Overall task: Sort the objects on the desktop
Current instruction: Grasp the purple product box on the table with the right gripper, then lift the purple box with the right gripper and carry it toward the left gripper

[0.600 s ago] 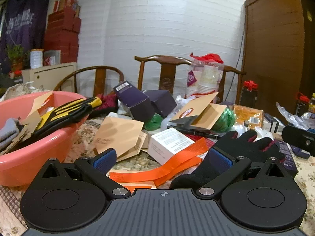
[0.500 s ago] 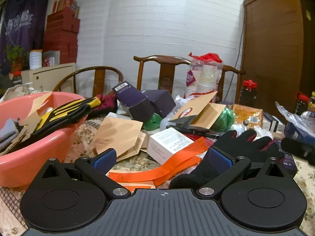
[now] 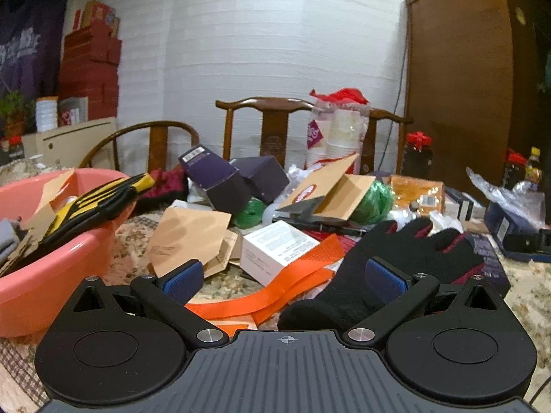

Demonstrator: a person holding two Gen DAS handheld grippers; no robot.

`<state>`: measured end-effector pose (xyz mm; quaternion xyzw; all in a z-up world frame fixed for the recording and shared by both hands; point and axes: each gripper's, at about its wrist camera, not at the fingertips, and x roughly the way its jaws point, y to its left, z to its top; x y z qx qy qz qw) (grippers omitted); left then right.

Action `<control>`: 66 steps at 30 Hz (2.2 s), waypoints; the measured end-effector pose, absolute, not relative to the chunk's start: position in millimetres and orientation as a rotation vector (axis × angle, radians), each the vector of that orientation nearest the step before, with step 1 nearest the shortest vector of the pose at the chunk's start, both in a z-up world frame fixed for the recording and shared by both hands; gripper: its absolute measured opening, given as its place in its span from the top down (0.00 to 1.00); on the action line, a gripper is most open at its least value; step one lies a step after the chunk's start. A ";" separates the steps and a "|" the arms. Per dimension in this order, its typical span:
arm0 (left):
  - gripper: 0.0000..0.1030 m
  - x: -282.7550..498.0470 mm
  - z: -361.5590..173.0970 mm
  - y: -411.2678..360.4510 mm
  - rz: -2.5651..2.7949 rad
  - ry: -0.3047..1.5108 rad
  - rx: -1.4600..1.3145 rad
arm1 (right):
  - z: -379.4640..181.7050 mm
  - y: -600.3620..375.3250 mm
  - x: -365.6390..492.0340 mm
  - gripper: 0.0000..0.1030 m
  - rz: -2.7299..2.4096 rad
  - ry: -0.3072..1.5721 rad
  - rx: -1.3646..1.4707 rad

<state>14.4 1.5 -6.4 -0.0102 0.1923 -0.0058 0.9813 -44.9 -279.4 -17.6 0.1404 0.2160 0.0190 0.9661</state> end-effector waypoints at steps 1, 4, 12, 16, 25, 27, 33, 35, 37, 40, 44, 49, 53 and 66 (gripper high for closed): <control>0.00 14.9 -7.1 -0.4 -0.012 0.389 -0.013 | -17.9 -274.6 -42.7 0.10 0.038 0.449 0.270; 0.00 15.0 -9.1 -1.7 0.003 0.395 -0.008 | -25.4 -255.0 -32.9 0.10 0.005 0.521 0.220; 0.00 16.8 -12.9 -4.2 -0.001 0.407 0.001 | -35.5 -237.6 -0.5 0.21 -0.068 0.600 0.252; 0.00 16.1 -14.6 -7.9 -0.001 0.400 0.021 | -36.3 -238.9 10.4 0.21 -0.057 0.619 0.313; 0.00 16.1 -15.6 -11.3 -0.019 0.401 0.024 | -40.0 -279.7 -43.8 0.36 0.149 0.657 0.365; 0.00 15.4 -15.6 -11.5 -0.027 0.401 0.021 | -35.0 -282.1 -63.4 0.36 0.174 0.659 0.317; 0.00 13.4 -14.7 -12.4 -0.035 0.389 0.016 | -10.7 -283.5 -121.6 0.37 0.245 0.608 0.206; 0.00 13.7 -14.4 -12.2 -0.063 0.399 0.002 | -1.3 -281.0 -133.7 0.37 0.285 0.593 0.188; 0.00 13.3 -14.6 -13.4 -0.092 0.403 -0.002 | 0.1 -273.9 -143.5 0.38 0.318 0.607 0.157; 0.00 9.1 -15.7 -21.3 -0.119 0.388 0.037 | -11.1 -262.3 -150.2 0.38 0.310 0.651 0.058; 0.00 -2.1 -14.6 -38.6 -0.207 0.384 0.098 | -26.1 -257.5 -153.8 0.37 0.291 0.662 -0.028; 0.00 -14.6 -13.1 -69.2 -0.308 0.406 0.179 | -37.2 -247.8 -147.7 0.21 0.289 0.609 -0.100; 0.00 -11.3 -10.7 -85.5 -0.369 0.448 0.206 | -44.6 -237.8 -154.0 0.37 0.288 0.601 -0.169; 0.00 -46.3 -34.6 -67.9 -0.750 0.461 0.597 | -33.2 -282.0 -186.0 0.37 0.686 0.630 -0.041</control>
